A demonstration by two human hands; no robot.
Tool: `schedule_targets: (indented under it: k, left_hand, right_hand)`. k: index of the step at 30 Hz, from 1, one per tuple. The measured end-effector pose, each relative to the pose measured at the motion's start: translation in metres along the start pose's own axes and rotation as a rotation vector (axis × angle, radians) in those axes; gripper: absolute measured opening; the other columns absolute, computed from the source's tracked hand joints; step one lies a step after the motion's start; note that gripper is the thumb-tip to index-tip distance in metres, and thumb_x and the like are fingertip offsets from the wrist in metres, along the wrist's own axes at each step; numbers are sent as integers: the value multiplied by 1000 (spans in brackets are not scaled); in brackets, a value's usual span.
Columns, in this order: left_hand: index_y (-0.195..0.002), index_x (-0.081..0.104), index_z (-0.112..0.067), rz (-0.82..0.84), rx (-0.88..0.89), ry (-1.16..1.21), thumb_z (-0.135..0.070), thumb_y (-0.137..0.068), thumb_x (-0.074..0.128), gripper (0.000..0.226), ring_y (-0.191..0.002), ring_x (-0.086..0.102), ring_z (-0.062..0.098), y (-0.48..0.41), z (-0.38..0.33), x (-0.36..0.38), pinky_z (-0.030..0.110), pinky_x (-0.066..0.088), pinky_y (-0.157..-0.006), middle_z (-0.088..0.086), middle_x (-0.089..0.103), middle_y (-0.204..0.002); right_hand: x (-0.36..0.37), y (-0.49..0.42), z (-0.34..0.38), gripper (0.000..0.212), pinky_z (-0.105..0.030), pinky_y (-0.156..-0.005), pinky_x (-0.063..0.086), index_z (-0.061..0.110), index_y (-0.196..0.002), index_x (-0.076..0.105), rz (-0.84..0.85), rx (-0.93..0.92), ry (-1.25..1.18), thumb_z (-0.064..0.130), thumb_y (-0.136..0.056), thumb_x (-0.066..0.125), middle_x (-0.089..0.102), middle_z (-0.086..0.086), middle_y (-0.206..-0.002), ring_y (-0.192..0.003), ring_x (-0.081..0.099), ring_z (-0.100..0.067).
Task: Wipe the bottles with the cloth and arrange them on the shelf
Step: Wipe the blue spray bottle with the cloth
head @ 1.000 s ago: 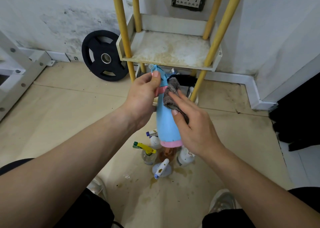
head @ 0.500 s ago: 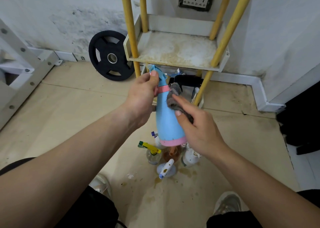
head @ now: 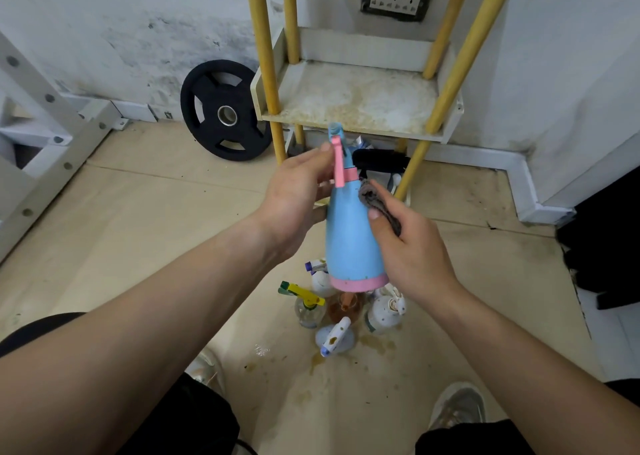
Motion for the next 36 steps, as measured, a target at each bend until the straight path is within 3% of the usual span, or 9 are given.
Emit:
schedule_targets:
  k: [3,7,12,15,18,21,27,31,36]
  left_hand:
    - [-111,72,-6,67,17,-38,-6,-102,50,24,-98,68,21,-1,3,-2,34,55,-92,10,74,-104]
    - [-126,66,-3,107,82,-195,9,-97,54,33,-106,69,18,-5,10,-10,28,56,-93,10,74,-115]
    - [-124,67,-3,133,77,-195,-7,-92,70,32,-101,70,19,-9,9,-17,33,56,-94,8,74,-110]
    - [-118,71,-13,212,-34,-256,-37,-95,64,34,-91,70,13,-1,10,-13,31,57,-81,-1,74,-108]
    - [-112,72,-20,248,-159,-245,-56,-92,57,45,-98,72,17,3,17,-9,40,60,-87,0,76,-112]
    - [-116,70,-18,258,-117,-208,-54,-95,53,45,-106,72,19,5,17,-6,44,59,-90,1,76,-113]
    - [-106,70,-14,194,90,-382,-45,-104,47,38,-91,72,13,5,16,-2,46,58,-91,-2,76,-96]
    - [-107,70,-20,184,181,-451,-48,-100,56,32,-89,70,9,3,23,-1,39,59,-82,-1,74,-101]
    - [-107,67,-20,174,180,-440,-44,-100,57,27,-78,68,1,4,31,2,14,50,-66,-8,70,-94]
  right_hand:
    - [-1,-4,-1,38,-27,-80,52,37,-142,57,-7,65,-193,28,-106,49,73,17,-112,-99,66,-4]
    - [-4,-8,1,26,-53,-94,57,39,-106,72,2,177,-431,24,-107,51,76,13,-106,-109,70,-19]
    - [-9,-10,5,23,-38,-75,61,21,-116,68,19,249,-668,19,-108,47,75,-3,-113,-98,72,-16]
    - [-9,-11,6,24,-36,-79,59,15,-121,67,-5,259,-751,18,-108,47,73,-9,-119,-101,71,-17]
    - [-10,-12,7,25,-38,-84,59,14,-124,67,-41,242,-759,17,-108,47,73,-8,-120,-106,71,-20]
    - [-11,-13,9,25,-34,-80,60,15,-123,67,-45,235,-780,15,-108,47,74,-6,-118,-105,71,-18]
    - [-11,-14,11,24,-36,-84,59,21,-118,68,-56,222,-815,17,-107,46,75,-3,-117,-105,71,-18]
    - [-10,-12,15,25,-24,-68,57,22,-111,69,-72,174,-773,15,-108,45,77,4,-103,-91,72,-10]
    - [-10,-7,20,27,-18,-63,55,22,-114,67,-59,122,-762,13,-109,42,77,12,-92,-82,72,-3]
Point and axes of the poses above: each hand's wrist, its own y-axis away from the middle knuckle, its own x-axis out of the palm, z = x × y, the point moved 1 cm from there along -y, towards the middle knuckle
